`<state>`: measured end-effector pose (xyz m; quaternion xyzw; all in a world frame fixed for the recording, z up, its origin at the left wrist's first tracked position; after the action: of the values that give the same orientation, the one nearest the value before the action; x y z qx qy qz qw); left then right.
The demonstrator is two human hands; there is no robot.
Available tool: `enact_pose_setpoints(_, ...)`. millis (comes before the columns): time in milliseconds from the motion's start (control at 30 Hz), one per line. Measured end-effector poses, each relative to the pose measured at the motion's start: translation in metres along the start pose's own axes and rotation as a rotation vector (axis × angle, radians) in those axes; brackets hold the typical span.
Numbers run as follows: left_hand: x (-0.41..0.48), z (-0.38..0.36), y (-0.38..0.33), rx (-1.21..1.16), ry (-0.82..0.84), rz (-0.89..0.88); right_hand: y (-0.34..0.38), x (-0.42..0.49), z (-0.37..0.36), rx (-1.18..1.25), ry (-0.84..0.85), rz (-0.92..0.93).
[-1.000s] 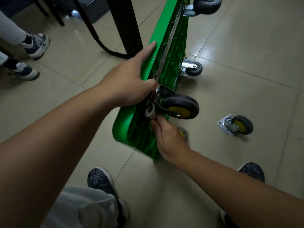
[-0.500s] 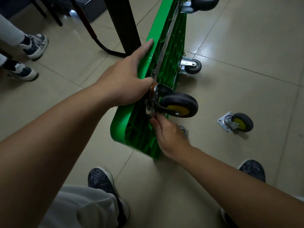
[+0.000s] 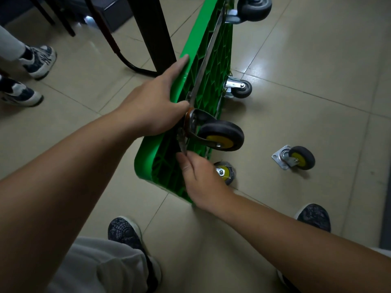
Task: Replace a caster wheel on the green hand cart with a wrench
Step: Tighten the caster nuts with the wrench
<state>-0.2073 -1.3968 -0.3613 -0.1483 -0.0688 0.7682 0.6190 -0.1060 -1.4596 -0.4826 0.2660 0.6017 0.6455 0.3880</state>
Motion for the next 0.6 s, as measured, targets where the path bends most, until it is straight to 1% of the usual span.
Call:
enact_pose_setpoints(100,0.001,0.001,0.001,0.020,-0.004,0.004,-0.001,-0.009,-0.020,0.341,0.079,-0.213)
enact_pose_setpoints(133,0.000,0.001,0.001,0.019,-0.003,0.003,0.003,-0.014,-0.024,0.403,0.098,-0.269)
enact_pose_setpoints(167,0.000,0.001,0.001,0.017,-0.001,0.004,0.008,-0.019,-0.025,0.430,0.113,-0.315)
enact_pose_setpoints(233,-0.001,0.001,0.001,0.022,-0.003,0.006,0.028,-0.024,-0.024,0.445,0.163,-0.348)
enact_pose_setpoints(300,-0.001,0.001,0.000,0.021,-0.005,0.006,0.055,-0.027,-0.015,0.366,0.226,-0.282)
enact_pose_setpoints(333,-0.001,0.001,-0.001,0.016,-0.007,0.005,0.064,-0.031,-0.010,0.394,0.247,-0.274)
enact_pose_setpoints(400,-0.002,0.001,-0.002,-0.015,-0.002,0.003,0.072,-0.045,-0.012,0.442,0.265,-0.321)
enact_pose_setpoints(467,-0.004,0.001,-0.002,-0.054,0.013,0.003,0.059,-0.063,-0.015,0.397,0.177,-0.349)
enact_pose_setpoints(500,-0.004,0.002,0.000,-0.063,0.015,0.008,0.052,-0.066,-0.011,0.310,0.085,-0.328)
enact_pose_setpoints(533,-0.004,0.002,0.001,-0.066,0.017,0.010,0.048,-0.069,-0.004,0.193,-0.003,-0.253)
enact_pose_setpoints(600,-0.005,0.002,-0.001,-0.068,0.020,0.007,0.038,-0.067,0.015,-0.009,-0.123,-0.094)
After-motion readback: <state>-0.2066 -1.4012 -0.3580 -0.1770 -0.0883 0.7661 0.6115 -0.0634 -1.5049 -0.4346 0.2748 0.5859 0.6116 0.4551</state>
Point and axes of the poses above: each hand's wrist, its own x-axis towards the middle knuckle, its own z-axis out of the back of the hand, y = z × x, the point moved 10 cm from there along x, towards the middle knuckle, and after that the axes turned 9 degrees about x, right-handed, at the moved point
